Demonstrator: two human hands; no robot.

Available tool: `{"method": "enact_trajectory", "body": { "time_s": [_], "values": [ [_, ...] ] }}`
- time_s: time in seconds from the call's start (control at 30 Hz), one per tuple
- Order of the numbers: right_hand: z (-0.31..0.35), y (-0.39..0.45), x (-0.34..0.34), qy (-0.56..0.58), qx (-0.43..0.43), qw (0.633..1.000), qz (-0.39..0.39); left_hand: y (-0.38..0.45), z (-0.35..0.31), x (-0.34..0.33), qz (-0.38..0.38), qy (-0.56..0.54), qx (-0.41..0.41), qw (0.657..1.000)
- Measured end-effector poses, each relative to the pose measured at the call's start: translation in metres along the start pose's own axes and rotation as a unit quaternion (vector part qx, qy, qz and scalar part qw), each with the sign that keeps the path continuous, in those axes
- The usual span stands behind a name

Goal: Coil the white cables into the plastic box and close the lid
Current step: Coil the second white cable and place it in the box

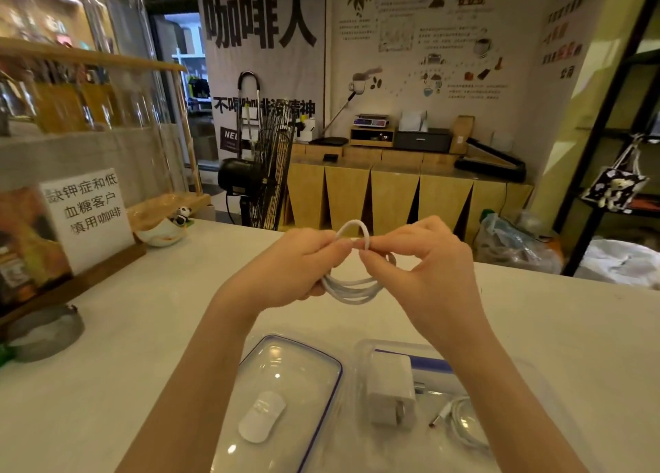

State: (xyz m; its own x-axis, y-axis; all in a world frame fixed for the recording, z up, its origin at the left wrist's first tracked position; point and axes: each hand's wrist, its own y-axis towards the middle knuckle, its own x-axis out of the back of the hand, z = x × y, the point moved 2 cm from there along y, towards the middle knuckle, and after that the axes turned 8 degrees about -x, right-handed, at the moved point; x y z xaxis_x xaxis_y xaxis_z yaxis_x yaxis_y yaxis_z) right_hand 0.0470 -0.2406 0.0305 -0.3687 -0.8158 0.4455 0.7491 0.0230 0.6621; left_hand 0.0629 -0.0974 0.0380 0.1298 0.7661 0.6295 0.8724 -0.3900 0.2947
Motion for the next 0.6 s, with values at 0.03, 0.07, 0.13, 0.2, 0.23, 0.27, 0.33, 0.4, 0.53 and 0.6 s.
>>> {"method": "enact_trajectory", "body": {
  "time_s": [0.03,0.07,0.13,0.2,0.23,0.27,0.33,0.4,0.53,0.6],
  "values": [
    [0.002,-0.001,-0.001,-0.046,0.028,0.998,-0.037,0.000,0.000,0.001,-0.008,-0.016,0.001,1.000],
    [0.003,-0.002,-0.002,-0.091,0.050,0.992,-0.072,0.000,-0.001,0.001,-0.016,-0.034,0.001,0.999],
    [0.004,-0.004,-0.003,-0.141,0.055,0.980,-0.127,0.000,-0.004,-0.001,-0.031,-0.058,0.002,0.998],
    [0.003,-0.005,-0.002,-0.153,0.041,0.974,-0.161,0.001,-0.008,-0.006,-0.054,-0.057,-0.001,0.997],
    [0.002,-0.005,-0.001,-0.154,0.036,0.971,-0.177,0.001,-0.011,-0.010,-0.065,-0.051,-0.009,0.997],
    [0.001,-0.005,0.000,-0.153,0.034,0.969,-0.193,0.000,-0.014,-0.013,-0.078,-0.040,-0.021,0.996],
    [-0.002,-0.005,0.003,-0.140,0.037,0.963,-0.228,-0.002,-0.018,-0.018,-0.105,-0.010,-0.046,0.993],
    [-0.002,-0.004,0.005,-0.115,0.048,0.960,-0.251,-0.004,-0.021,-0.019,-0.122,0.011,-0.061,0.991],
    [0.000,0.000,0.008,-0.007,-0.010,0.984,-0.178,-0.006,-0.023,-0.014,-0.119,-0.003,-0.065,0.991],
    [-0.001,0.004,0.009,0.121,-0.103,0.987,-0.024,-0.008,-0.025,-0.012,-0.097,-0.054,-0.064,0.992]
  ]
}}
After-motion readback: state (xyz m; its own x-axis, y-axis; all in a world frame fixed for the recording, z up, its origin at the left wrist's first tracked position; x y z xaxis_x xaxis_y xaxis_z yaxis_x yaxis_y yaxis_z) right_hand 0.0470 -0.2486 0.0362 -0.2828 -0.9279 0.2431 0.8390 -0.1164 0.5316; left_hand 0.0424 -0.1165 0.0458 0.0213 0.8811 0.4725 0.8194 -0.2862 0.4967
